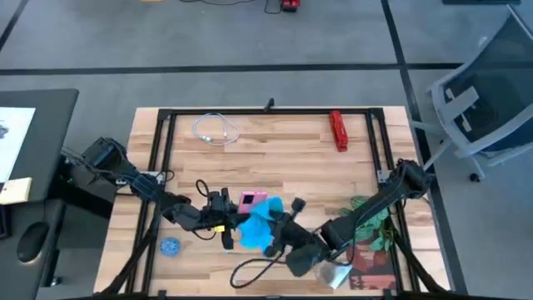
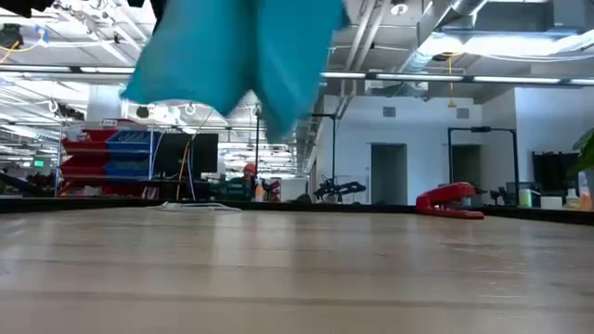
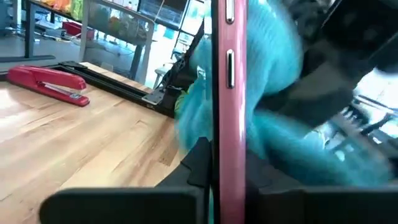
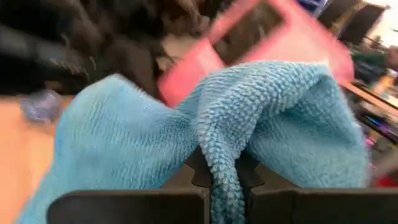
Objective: Apply microfiber cloth
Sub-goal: Wipe the back and front of the cellphone with the blue microfiber cloth
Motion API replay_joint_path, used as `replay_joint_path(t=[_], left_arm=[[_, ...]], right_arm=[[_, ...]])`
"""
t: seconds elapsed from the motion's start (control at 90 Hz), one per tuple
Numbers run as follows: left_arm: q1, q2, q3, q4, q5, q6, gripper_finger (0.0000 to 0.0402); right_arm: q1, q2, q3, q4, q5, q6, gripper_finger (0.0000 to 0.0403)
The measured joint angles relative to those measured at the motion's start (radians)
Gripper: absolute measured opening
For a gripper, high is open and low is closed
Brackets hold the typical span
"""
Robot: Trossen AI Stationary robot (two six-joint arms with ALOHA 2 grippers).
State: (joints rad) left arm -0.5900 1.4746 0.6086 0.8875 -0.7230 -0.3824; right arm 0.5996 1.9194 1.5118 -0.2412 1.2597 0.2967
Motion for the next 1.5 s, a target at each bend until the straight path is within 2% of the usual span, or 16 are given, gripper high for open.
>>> replay_joint_path(t=[0.1,0.167,0.256,0.322,0.4,0.511,0.622,0.7,0.822,0.956,1.1,1.267,1.333,1.422,1.5], left_arm=[[-0.002,0.000,0.001,-0.003,0.012,0.021,0.0011],[-0.002,0.000,0.001,-0.016,-0.001,0.031,0.0011],[-0.002,-0.006,0.002,-0.077,-0.074,0.018,0.0011],[-0.002,-0.018,0.014,-0.189,-0.134,-0.002,0.0010],[-0.001,-0.032,0.075,-0.435,-0.195,-0.064,0.0007],[0.007,-0.033,0.221,-0.953,-0.204,-0.278,0.0005],[0.018,-0.014,0.346,-1.402,-0.200,-0.510,0.0005],[0.020,-0.012,0.373,-1.547,-0.200,-0.600,0.0005],[0.018,-0.012,0.375,-1.547,-0.181,-0.620,0.0005],[0.013,-0.010,0.357,-1.393,-0.135,-0.505,0.0005],[-0.007,-0.010,0.356,-1.227,-0.129,-0.360,0.0005],[-0.026,-0.010,0.356,-1.130,-0.116,-0.258,0.0004],[-0.035,-0.010,0.356,-1.111,-0.115,-0.235,0.0004],[-0.041,-0.011,0.355,-1.101,-0.127,-0.232,0.0004],[-0.044,-0.012,0.355,-1.101,-0.132,-0.233,0.0004]], right_arm=[[0.036,-0.015,-0.001,-0.032,0.146,-0.010,0.0000],[0.053,-0.043,-0.001,-0.026,0.186,-0.047,0.0000],[0.066,-0.080,0.001,-0.031,0.186,-0.057,0.0000],[0.073,-0.102,0.001,-0.063,0.129,-0.038,0.0000],[0.070,-0.125,0.000,-0.134,0.022,0.021,0.0000],[0.046,-0.153,0.000,-0.280,-0.099,0.152,0.0000],[0.017,-0.150,0.000,-0.411,-0.138,0.267,0.0000],[0.002,-0.147,0.000,-0.454,-0.140,0.321,0.0000],[-0.008,-0.147,0.000,-0.455,-0.142,0.347,0.0000],[-0.019,-0.147,0.000,-0.361,-0.161,0.274,0.0000],[-0.033,-0.103,0.000,-0.132,-0.189,0.064,0.0000],[-0.062,-0.024,0.000,0.157,-0.247,-0.207,0.0000],[-0.074,-0.005,0.000,0.230,-0.201,-0.291,0.0000],[-0.075,-0.003,-0.001,0.299,-0.087,-0.358,0.0000],[-0.076,-0.017,-0.001,0.312,-0.074,-0.380,0.0000]])
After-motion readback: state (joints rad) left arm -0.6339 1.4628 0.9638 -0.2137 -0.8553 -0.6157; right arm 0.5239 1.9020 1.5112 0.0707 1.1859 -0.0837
